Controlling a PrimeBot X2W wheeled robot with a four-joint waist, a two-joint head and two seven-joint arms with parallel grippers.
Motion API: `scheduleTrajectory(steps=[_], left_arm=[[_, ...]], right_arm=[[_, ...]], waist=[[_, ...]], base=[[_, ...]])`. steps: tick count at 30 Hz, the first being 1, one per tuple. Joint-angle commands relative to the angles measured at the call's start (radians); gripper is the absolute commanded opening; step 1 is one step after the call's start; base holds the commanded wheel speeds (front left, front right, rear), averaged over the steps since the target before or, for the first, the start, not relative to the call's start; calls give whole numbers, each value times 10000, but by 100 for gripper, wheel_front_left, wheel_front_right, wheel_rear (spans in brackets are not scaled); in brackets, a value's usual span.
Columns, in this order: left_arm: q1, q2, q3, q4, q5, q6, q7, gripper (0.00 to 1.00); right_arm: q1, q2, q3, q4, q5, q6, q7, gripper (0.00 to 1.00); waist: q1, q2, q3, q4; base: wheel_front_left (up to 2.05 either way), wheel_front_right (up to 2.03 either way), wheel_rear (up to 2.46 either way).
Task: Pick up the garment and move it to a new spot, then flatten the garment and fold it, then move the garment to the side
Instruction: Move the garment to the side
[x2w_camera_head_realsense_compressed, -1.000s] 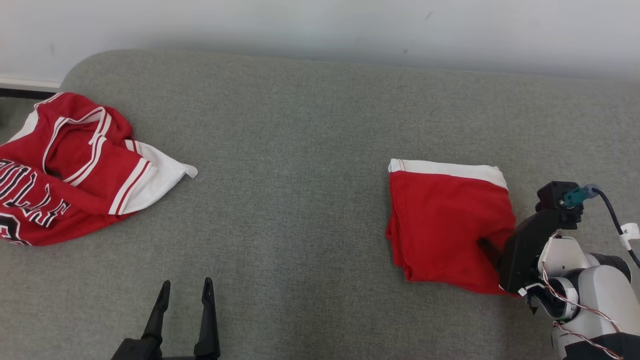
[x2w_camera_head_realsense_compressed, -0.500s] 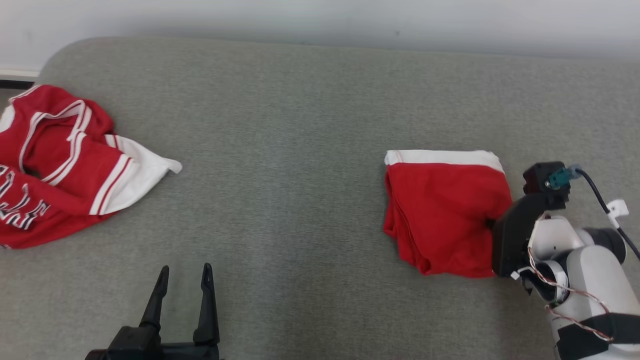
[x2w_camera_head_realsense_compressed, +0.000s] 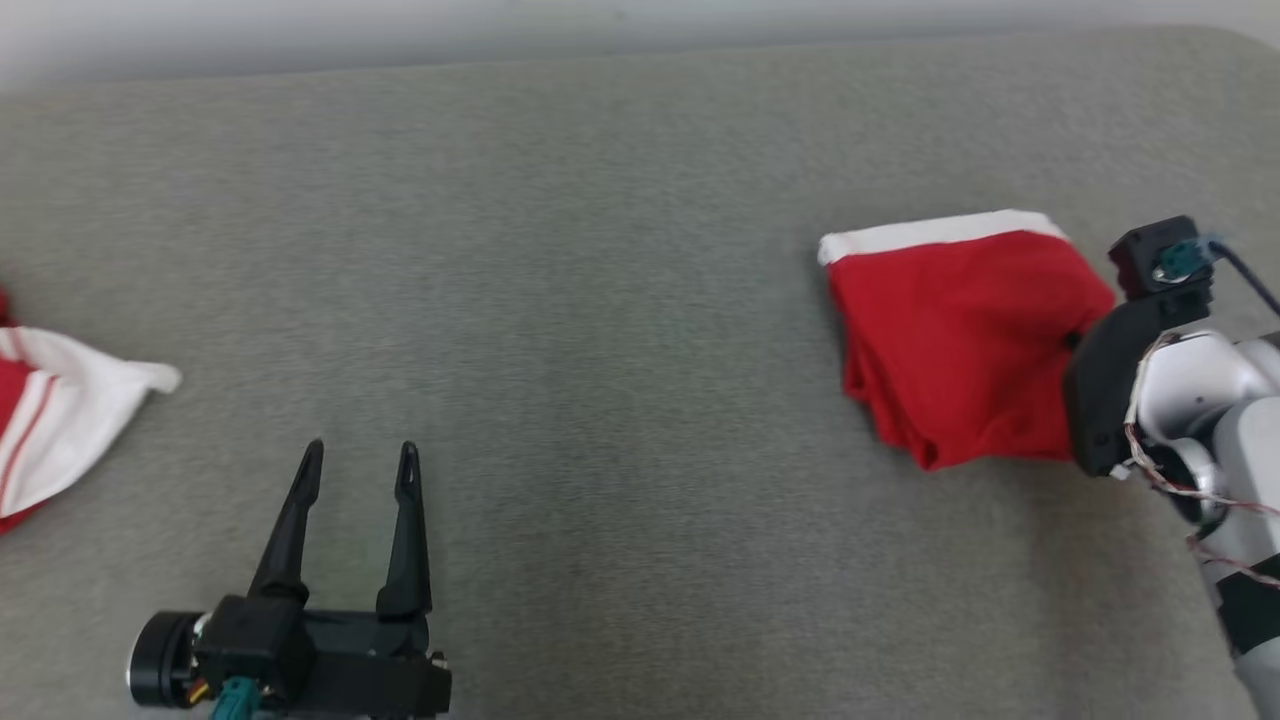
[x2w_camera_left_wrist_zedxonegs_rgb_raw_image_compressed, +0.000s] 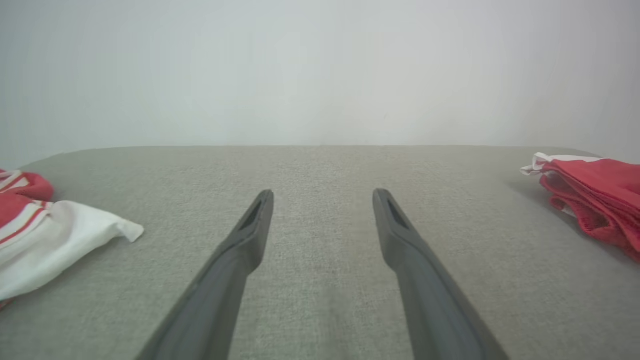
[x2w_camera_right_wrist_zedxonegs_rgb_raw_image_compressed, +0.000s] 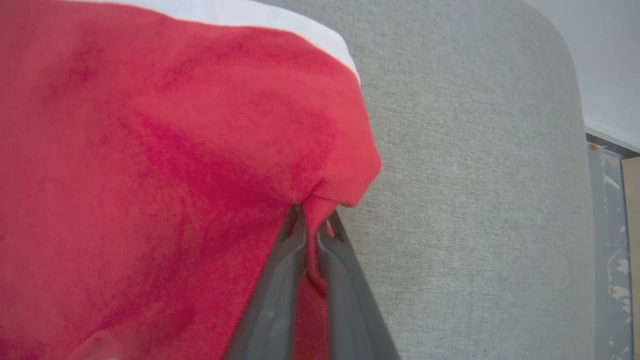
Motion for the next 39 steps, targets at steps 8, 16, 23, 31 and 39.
scheduleTrajectory(steps=[8, 16, 23, 31, 39], left_arm=[[-783, 304, -199, -558, 559, -330, -32, 100], [-1289, 553, -756, -1035, 832, -496, -32, 100], [-1541, 771, -1170, -1438, 954, -559, -32, 100], [-1524, 904, -1294, -1417, 929, -571, -18, 100], [-1382, 986, -1318, -1449, 863, -447, 2, 100]], right_arm=[[-924, -1020, 231, 945, -213, -27, -1388, 0], [-1757, -1567, -3, 2160, -957, -27, -3216, 0], [-2517, -1896, 33, 3106, -1592, -27, -4863, 0], [-3060, -2012, -60, 3968, -2276, -27, -5935, 0], [-3149, -2086, -442, 4461, -2723, -27, -7119, 24]], waist=[[-1, -1, 1692, -1943], [-1, -1, 2613, -2331], [-1, -1, 3213, -2482], [-1, -1, 3406, -2543], [-1, -1, 3399, -2483]], base=[[0, 0, 0], [0, 0, 0], [0, 0, 0], [0, 0, 0], [0, 0, 0]])
